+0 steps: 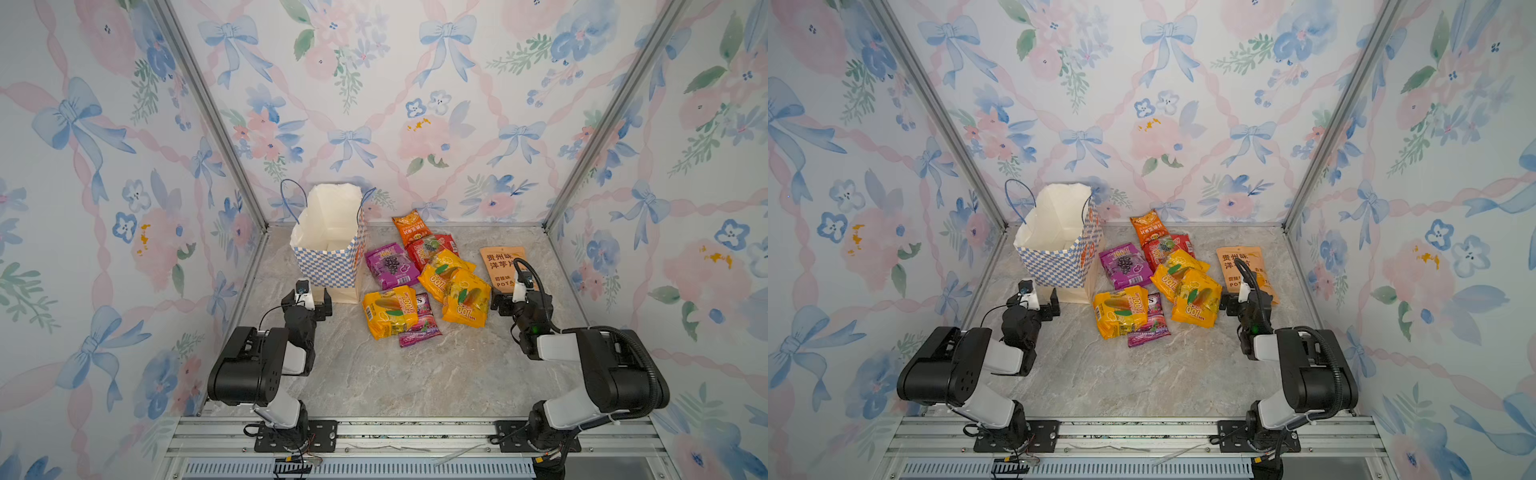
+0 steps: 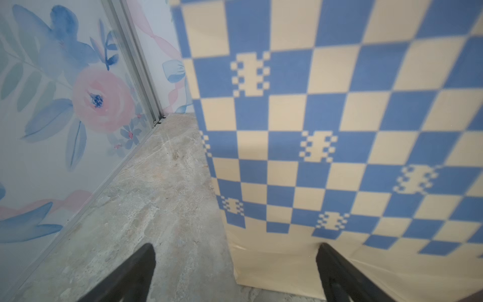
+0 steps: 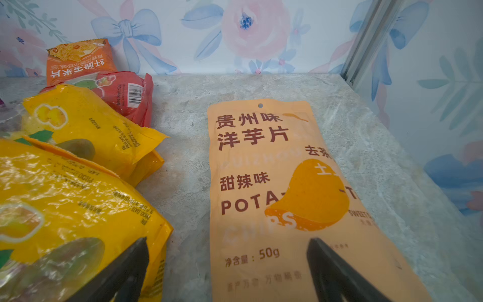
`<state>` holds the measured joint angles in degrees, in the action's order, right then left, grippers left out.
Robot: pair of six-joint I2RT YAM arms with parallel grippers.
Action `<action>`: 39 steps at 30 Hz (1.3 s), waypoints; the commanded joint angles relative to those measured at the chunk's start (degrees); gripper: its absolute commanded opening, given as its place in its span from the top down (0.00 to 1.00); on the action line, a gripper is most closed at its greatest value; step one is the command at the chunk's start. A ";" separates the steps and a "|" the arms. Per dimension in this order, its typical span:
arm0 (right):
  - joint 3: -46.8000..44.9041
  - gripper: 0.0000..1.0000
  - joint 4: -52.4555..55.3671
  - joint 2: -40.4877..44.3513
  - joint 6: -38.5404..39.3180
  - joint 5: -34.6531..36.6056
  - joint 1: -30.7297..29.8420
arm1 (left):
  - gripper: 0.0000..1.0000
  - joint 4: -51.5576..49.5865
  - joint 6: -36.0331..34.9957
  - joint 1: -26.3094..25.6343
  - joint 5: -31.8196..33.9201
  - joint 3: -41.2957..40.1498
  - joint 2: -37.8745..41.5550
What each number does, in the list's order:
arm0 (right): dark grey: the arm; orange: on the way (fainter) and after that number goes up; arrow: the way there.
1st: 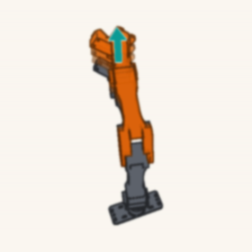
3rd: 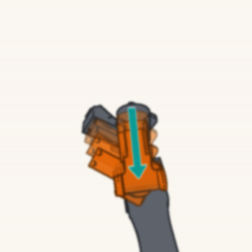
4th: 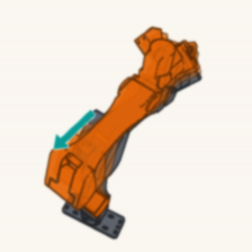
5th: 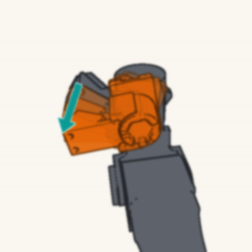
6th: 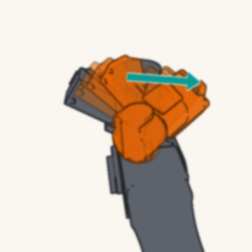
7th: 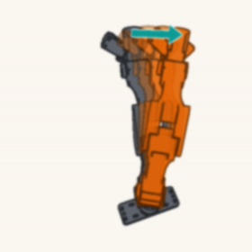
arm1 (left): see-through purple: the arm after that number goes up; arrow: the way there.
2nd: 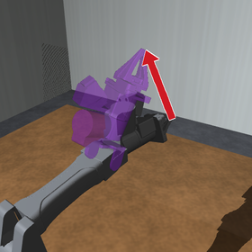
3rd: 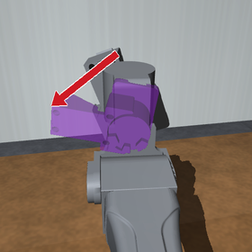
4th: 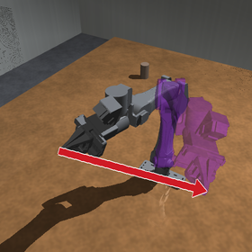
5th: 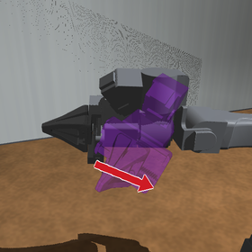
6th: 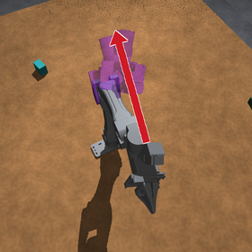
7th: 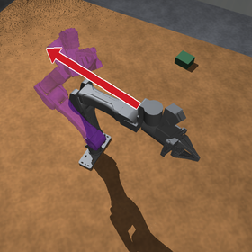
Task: Place the snacks into the paper bag
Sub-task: Pick up the paper bag from the top-left of the table.
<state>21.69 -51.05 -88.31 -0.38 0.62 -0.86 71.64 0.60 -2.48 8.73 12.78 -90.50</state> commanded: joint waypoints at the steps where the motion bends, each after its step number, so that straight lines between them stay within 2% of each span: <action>1: 0.98 0.03 -0.55 -0.46 0.19 -0.36 -0.12 | 0.02 -0.19 0.55 -0.24 0.58 0.47 0.17; 25: 0.81 0.03 -0.74 -0.29 0.96 2.23 -1.44 | 0.02 0.07 0.35 -0.24 -0.49 0.15 0.37; 33: 0.72 0.04 -0.92 -0.28 1.43 5.13 -2.56 | 0.02 4.76 0.17 -0.59 -0.04 -2.99 2.37; 35: 1.43 0.03 0.65 0.17 1.25 6.10 -2.61 | 0.02 4.78 -0.07 -0.90 0.69 -3.67 3.91; 39: 5.42 0.03 10.78 3.83 1.84 7.91 -3.65 | 0.02 4.66 -0.25 -1.38 2.46 -5.96 9.20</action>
<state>23.46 -46.76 -87.55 0.54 6.00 -3.33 74.30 0.58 -3.38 9.37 8.67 -84.68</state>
